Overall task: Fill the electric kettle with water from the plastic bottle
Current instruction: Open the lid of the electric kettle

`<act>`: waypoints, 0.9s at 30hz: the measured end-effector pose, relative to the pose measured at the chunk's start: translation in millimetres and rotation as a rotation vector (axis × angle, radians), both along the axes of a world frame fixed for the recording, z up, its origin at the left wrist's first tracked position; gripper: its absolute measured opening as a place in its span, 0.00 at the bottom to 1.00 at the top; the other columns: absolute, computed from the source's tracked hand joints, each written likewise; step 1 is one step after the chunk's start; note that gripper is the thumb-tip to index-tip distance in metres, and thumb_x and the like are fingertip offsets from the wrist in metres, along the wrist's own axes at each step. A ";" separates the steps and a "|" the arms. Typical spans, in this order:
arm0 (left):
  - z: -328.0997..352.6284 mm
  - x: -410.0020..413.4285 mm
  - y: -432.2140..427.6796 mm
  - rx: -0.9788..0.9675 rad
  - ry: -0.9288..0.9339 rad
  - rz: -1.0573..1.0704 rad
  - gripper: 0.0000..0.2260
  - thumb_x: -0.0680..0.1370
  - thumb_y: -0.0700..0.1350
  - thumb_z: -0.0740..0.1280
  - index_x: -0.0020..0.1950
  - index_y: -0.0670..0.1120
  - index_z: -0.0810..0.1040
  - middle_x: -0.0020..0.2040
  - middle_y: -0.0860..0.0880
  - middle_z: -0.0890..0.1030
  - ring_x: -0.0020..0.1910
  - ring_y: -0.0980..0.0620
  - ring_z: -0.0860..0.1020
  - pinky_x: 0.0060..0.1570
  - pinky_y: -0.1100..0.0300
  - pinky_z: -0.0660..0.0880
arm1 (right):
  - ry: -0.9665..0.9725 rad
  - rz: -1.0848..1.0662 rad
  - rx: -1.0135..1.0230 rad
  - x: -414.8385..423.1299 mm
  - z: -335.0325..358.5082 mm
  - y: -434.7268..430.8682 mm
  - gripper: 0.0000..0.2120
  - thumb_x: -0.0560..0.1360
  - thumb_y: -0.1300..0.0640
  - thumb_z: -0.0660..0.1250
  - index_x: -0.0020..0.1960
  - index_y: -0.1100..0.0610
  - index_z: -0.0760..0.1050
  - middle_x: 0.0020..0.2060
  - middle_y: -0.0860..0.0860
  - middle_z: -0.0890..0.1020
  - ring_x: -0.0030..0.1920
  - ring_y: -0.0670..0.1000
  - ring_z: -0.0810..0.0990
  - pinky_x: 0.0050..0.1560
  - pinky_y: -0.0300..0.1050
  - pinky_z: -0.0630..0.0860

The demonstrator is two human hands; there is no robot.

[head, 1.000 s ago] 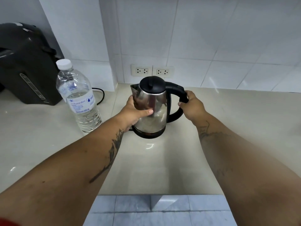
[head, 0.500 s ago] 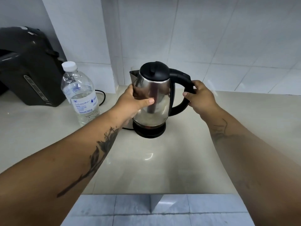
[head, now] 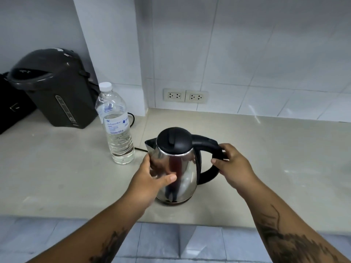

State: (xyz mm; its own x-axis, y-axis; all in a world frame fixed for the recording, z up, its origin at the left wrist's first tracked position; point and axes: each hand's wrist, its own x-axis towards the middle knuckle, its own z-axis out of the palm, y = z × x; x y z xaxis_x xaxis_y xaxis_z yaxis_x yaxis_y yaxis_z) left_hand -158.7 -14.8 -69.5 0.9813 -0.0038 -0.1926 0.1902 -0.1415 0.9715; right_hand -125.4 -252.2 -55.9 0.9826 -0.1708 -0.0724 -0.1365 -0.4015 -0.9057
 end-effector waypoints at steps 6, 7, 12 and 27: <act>-13.2 -11.0 5.2 0.065 -0.010 -0.003 0.30 0.70 0.40 0.78 0.67 0.54 0.70 0.50 0.57 0.79 0.45 0.69 0.78 0.44 0.69 0.70 | 0.019 -0.004 0.016 -15.0 -15.4 5.0 0.15 0.71 0.59 0.70 0.47 0.39 0.74 0.47 0.45 0.81 0.49 0.53 0.80 0.57 0.55 0.76; -14.5 -11.6 5.6 0.064 -0.008 0.000 0.30 0.70 0.40 0.78 0.67 0.56 0.70 0.53 0.56 0.80 0.49 0.68 0.77 0.44 0.70 0.70 | 0.016 -0.002 0.017 -15.6 -16.3 6.0 0.15 0.71 0.60 0.70 0.47 0.39 0.74 0.47 0.45 0.81 0.49 0.53 0.80 0.57 0.54 0.76; -25.4 -8.1 8.4 0.097 -0.033 0.001 0.29 0.70 0.41 0.78 0.65 0.58 0.69 0.55 0.53 0.80 0.52 0.64 0.77 0.45 0.71 0.70 | 0.030 -0.005 0.018 -12.8 -21.8 8.1 0.14 0.72 0.60 0.69 0.53 0.45 0.75 0.47 0.45 0.81 0.50 0.52 0.80 0.56 0.52 0.76; -34.9 4.2 9.5 0.097 -0.086 -0.019 0.34 0.71 0.41 0.77 0.66 0.64 0.63 0.59 0.65 0.78 0.51 0.75 0.75 0.43 0.79 0.72 | -0.116 0.856 -1.029 15.4 74.3 69.3 0.42 0.69 0.43 0.69 0.71 0.28 0.45 0.77 0.45 0.38 0.78 0.55 0.46 0.73 0.63 0.44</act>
